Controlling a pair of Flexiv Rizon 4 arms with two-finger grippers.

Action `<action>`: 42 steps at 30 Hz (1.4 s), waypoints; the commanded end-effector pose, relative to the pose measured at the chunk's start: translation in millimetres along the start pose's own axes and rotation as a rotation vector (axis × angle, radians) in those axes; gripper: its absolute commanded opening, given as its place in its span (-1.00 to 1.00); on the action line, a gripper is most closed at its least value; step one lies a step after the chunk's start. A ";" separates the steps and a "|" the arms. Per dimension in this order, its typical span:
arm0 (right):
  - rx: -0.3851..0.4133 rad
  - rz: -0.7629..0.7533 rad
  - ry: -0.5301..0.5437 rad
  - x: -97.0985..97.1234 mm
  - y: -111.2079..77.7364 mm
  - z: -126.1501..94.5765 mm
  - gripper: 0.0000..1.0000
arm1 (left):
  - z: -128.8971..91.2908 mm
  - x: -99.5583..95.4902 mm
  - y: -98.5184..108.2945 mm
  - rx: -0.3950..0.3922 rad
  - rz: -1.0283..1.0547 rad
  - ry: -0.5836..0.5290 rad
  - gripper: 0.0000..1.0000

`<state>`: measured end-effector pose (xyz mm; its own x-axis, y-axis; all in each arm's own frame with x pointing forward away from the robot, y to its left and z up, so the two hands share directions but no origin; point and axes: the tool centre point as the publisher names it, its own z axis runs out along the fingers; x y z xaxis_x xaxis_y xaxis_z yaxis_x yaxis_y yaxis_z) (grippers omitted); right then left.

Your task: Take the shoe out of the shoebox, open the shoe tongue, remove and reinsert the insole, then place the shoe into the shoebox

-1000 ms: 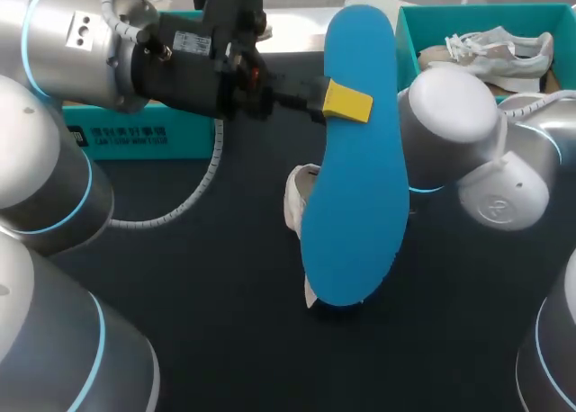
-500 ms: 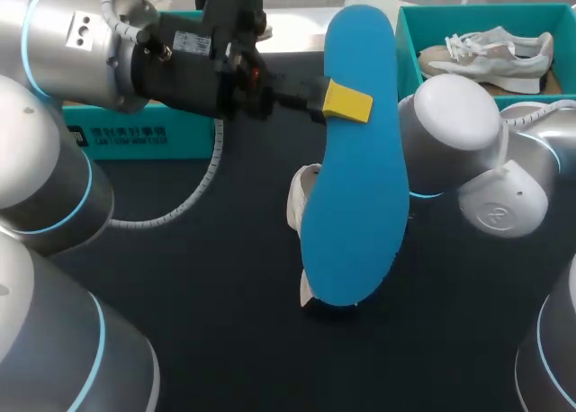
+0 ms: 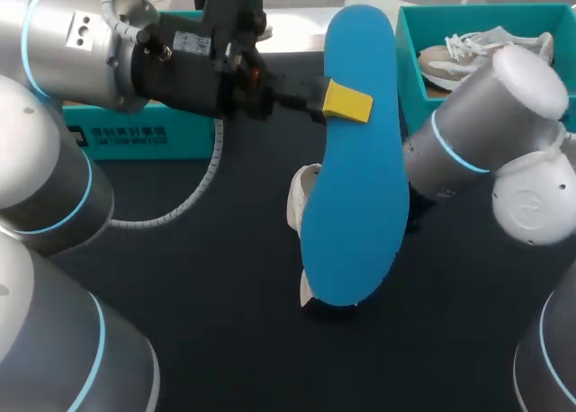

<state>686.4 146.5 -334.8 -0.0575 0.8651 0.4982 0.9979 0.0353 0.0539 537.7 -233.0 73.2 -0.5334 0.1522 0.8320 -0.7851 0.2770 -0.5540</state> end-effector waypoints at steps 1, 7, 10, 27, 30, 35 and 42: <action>0.033 0.023 0.191 -6.0 -2.6 -31.1 1.00 | 0.5 -0.9 1.6 0.002 0.000 0.000 -1.00; 0.015 -0.003 0.209 -2.6 -2.4 -36.5 1.00 | 0.5 -0.9 1.6 0.002 0.000 0.000 -1.00; 0.015 -0.003 0.209 -2.6 -2.4 -36.5 1.00 | 0.5 -0.9 1.6 0.002 0.000 0.000 -1.00; -0.116 -0.005 0.738 49.4 12.1 -128.3 1.00 | 0.5 -0.9 1.6 0.002 0.000 0.000 -1.00; -0.109 -0.003 0.776 52.1 12.9 -140.5 1.00 | 0.5 -0.9 1.6 0.002 0.000 0.000 -1.00; -0.095 0.015 0.799 54.9 15.0 -152.7 1.00 | 0.5 -0.9 1.6 0.002 0.000 0.000 -1.00; -0.117 0.024 0.818 59.1 19.5 -169.8 1.00 | 0.5 -0.9 1.6 0.002 0.000 0.000 -1.00</action>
<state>699.3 114.1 -163.7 -0.0829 0.2228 0.9713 0.9934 -0.0592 0.0983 537.7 -233.0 73.2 -0.5334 0.1522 0.8320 -0.7851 0.2770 -0.5540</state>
